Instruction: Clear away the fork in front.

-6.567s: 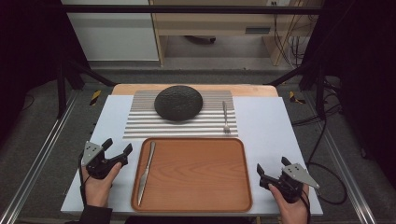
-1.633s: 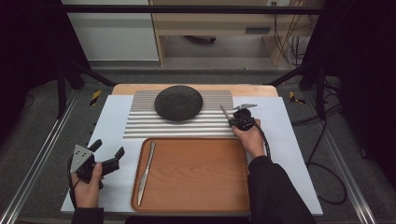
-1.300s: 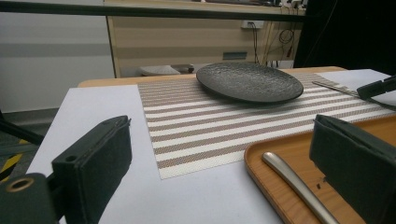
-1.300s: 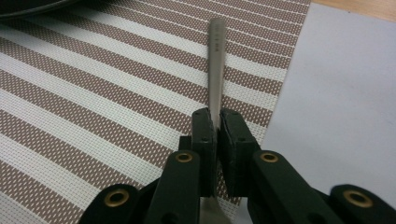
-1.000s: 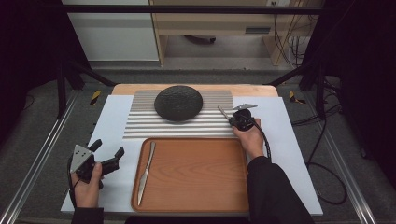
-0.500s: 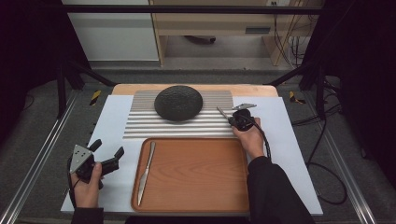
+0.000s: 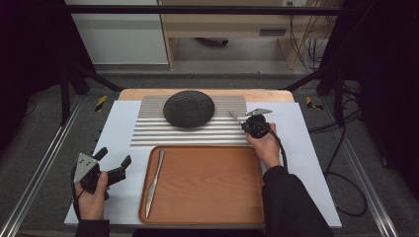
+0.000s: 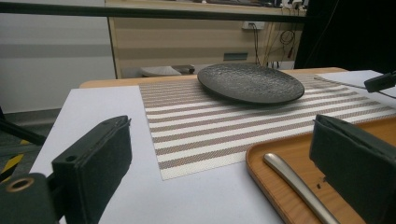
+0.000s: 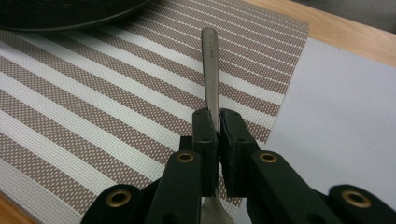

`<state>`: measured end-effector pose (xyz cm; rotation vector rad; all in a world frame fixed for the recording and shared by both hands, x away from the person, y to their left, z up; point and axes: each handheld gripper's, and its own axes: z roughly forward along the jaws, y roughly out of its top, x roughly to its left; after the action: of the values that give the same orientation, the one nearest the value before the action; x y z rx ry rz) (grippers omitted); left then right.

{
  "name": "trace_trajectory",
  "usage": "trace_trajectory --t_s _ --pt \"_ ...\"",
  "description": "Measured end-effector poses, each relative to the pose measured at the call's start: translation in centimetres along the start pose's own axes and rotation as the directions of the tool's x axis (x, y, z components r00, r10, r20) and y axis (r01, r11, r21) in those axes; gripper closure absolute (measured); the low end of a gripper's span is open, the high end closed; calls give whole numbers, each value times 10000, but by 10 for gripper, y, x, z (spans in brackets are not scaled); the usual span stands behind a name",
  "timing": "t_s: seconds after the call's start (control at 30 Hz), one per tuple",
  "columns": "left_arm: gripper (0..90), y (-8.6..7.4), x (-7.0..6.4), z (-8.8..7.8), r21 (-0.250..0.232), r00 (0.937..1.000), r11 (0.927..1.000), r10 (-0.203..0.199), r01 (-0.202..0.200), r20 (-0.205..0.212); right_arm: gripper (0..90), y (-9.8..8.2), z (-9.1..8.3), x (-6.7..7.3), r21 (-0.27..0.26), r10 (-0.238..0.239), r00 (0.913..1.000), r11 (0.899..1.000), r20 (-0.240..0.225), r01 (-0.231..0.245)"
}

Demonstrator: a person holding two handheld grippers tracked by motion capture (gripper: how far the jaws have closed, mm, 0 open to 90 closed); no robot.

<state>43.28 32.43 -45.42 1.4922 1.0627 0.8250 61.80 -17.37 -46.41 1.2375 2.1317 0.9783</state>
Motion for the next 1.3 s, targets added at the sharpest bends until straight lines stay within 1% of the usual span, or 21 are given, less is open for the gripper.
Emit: trace_trajectory --t_s 0.27,0.43,0.57,0.7,0.8,0.83,1.0,1.03,1.2,1.3 --pt "59 0 0 0 6 10000 10000 20 -20 11 857 5 -11 8 -327 -249 9997 9992 -67 247" --pt "60 0 -1 0 7 10000 10000 63 -63 19 858 7 -23 14 -659 -391 9990 9971 -197 377" --pt "59 0 -2 1 49 9999 9999 113 -113 50 858 4 -33 22 -918 -520 9980 9946 -349 486" --pt "60 0 -4 2 83 9998 9998 184 -184 108 857 -3 -46 32 -1112 -817 9953 9909 -517 756" --pt "60 2 -6 4 79 9996 9997 238 -239 177 858 -11 -52 40 -1219 -864 9940 9895 -671 778" --pt "60 2 -7 4 75 9996 9997 225 -226 197 857 -15 -56 45 -1255 -961 9929 9883 -696 868" --pt "60 2 -13 4 89 9989 9995 307 -310 353 857 -27 -68 60 -1475 -1041 9904 9850 -913 900" --pt "60 3 -15 5 100 9987 9994 326 -330 395 857 -29 -71 62 -1515 -1128 9893 9836 -926 980" --pt "60 5 -26 6 107 9964 9991 411 -420 745 857 -39 -88 78 -1841 -1285 9853 9771 -1125 1064" --pt "60 8 -35 9 143 9924 9981 586 -605 1079 857 -46 -95 87 -2034 -1318 9834 9735 -1246 1047"
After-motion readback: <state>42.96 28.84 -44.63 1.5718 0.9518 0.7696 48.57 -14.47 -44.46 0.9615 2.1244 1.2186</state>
